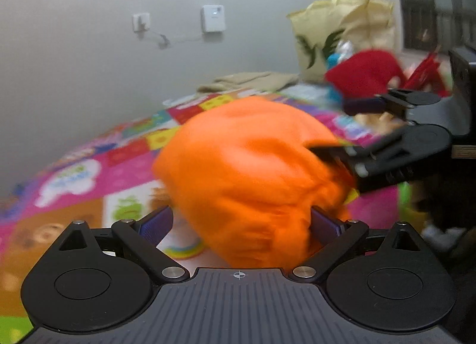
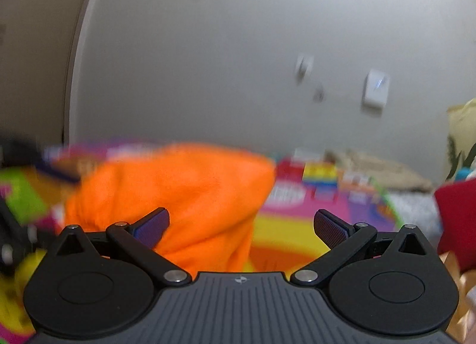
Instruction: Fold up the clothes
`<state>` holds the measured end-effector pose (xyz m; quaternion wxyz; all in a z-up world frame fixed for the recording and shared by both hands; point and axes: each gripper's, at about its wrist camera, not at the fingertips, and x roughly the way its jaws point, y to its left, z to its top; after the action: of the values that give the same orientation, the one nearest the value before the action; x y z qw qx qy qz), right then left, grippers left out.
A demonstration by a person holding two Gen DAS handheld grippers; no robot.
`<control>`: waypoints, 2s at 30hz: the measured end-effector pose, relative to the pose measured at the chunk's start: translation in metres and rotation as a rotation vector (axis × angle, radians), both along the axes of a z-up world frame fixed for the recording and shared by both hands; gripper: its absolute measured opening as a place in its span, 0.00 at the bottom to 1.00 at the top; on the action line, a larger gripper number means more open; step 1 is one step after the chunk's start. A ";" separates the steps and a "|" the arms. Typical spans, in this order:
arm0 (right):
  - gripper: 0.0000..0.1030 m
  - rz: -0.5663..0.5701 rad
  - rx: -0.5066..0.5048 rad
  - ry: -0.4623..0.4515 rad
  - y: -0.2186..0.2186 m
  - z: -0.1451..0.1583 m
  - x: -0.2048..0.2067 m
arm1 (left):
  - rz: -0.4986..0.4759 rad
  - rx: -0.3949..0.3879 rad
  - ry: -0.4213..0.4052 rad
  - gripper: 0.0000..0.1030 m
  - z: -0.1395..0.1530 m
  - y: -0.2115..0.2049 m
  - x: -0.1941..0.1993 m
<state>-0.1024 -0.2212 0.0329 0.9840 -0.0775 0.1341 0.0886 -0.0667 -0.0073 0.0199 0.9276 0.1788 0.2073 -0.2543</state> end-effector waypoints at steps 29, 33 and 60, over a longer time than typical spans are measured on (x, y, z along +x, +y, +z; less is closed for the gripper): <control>1.00 0.102 0.315 0.327 -0.055 0.046 0.068 | 0.005 -0.411 0.483 1.00 -0.001 0.021 0.100; 1.00 0.042 0.214 0.482 -0.030 0.016 0.113 | -0.002 -0.407 0.481 1.00 -0.001 0.022 0.101; 1.00 0.205 0.675 0.762 -0.063 -0.004 0.142 | -0.089 -0.448 0.570 1.00 -0.017 0.025 0.117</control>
<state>0.0392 -0.2841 0.0290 0.8219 0.2694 0.4383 0.2447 0.0503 0.0175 0.0025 0.8367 -0.0979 0.3889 -0.3729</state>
